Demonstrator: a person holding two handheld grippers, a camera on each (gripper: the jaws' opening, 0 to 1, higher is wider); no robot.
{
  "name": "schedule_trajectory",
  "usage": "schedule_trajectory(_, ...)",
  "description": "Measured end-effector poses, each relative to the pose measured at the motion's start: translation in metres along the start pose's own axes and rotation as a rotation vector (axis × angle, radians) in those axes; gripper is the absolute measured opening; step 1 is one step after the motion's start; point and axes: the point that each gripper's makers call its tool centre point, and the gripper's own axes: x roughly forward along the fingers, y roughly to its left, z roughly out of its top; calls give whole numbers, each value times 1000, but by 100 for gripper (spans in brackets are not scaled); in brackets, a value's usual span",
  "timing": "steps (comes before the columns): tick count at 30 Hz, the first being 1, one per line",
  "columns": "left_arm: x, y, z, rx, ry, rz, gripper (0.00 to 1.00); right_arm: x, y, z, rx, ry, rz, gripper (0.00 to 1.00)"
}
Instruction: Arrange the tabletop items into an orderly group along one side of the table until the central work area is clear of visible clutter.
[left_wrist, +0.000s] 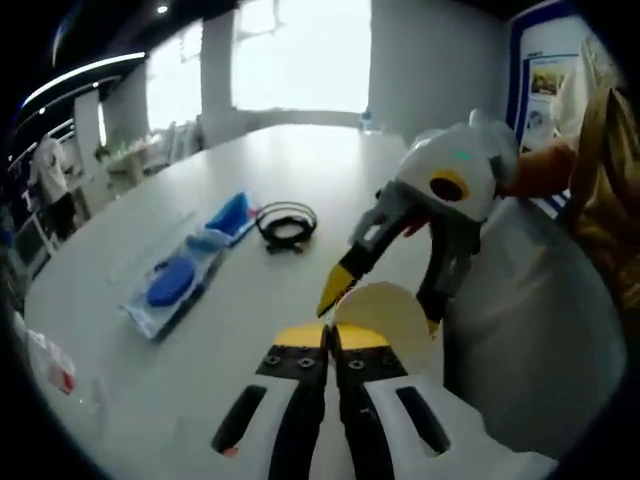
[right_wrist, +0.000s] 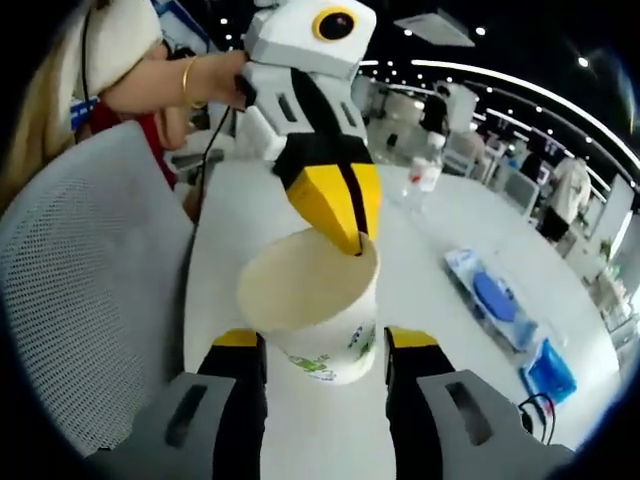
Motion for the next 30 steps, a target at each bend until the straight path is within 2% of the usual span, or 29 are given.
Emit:
schedule_trajectory(2, 0, 2, 1, 5, -1, 14, 0, -1, 2, 1, 5, 1, 12, 43)
schedule_trajectory(6, -1, 2, 2, 4, -2, 13, 0, -1, 2, 2, -1, -3, 7, 42)
schedule_trajectory(11, -1, 7, 1, 5, 2, 48, 0, -3, 1, 2, 20, -10, 6, 39)
schedule_trajectory(15, -3, 13, 6, -35, -33, 81, 2, -6, -3, 4, 57, -33, -7, 39)
schedule_trajectory(18, -6, 20, 7, -73, -45, 106, 14, -8, -9, 2, 96, -45, -22, 38)
schedule_trajectory(21, -7, 18, 9, -84, -66, 95, 14, -11, -13, 3, 150, -76, -38, 38)
schedule_trajectory(26, -9, 26, 9, -121, -85, 152, 36, -13, -20, 2, 174, -82, -60, 38)
schedule_trajectory(30, -12, 24, 10, -156, -118, 136, 38, -16, -25, 3, 195, -94, -79, 38)
